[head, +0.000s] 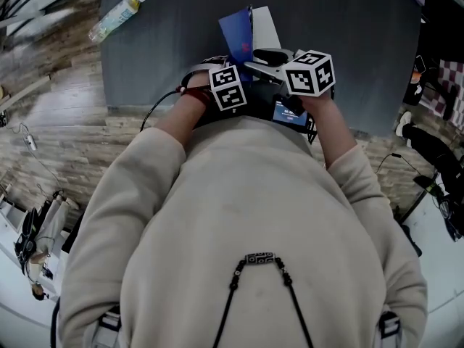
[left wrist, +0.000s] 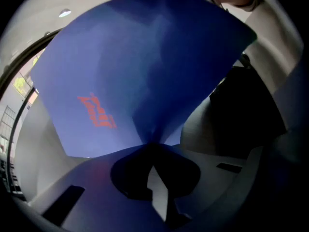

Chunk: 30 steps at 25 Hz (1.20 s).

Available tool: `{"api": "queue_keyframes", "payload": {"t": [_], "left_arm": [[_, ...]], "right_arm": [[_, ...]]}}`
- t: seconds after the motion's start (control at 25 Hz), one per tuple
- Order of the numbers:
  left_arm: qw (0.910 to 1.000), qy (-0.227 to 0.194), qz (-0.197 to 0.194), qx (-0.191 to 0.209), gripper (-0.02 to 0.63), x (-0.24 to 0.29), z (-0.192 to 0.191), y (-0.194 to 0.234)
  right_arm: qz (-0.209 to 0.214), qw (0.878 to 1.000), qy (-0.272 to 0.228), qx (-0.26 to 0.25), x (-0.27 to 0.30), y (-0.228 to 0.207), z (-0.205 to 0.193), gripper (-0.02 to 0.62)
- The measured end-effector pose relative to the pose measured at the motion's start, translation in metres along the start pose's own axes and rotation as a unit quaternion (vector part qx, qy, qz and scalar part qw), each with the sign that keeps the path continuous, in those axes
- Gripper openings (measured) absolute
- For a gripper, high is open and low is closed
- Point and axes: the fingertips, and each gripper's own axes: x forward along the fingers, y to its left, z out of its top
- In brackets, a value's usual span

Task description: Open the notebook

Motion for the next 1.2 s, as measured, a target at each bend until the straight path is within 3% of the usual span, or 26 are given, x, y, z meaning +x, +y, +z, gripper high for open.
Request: {"api": "queue_keyframes", "payload": {"t": [0.16, 0.6, 0.92, 1.2], "left_arm": [[0.9991, 0.001, 0.038, 0.018, 0.002, -0.008, 0.0, 0.008], [0.9906, -0.068, 0.116, 0.026, 0.002, -0.065, -0.001, 0.028], [0.9835, -0.107, 0.144, -0.024, 0.002, -0.092, -0.023, 0.033], [0.971, -0.125, 0.149, -0.14, 0.002, -0.092, -0.086, 0.033]], "right_arm": [[0.027, 1.0, -0.014, 0.002, 0.002, 0.017, 0.009, 0.213], [0.109, 0.994, -0.027, 0.003, 0.016, 0.066, 0.031, 0.213], [0.147, 0.989, 0.011, -0.018, 0.044, 0.094, 0.026, 0.213], [0.174, 0.98, 0.088, -0.041, 0.087, 0.101, 0.021, 0.212]]}}
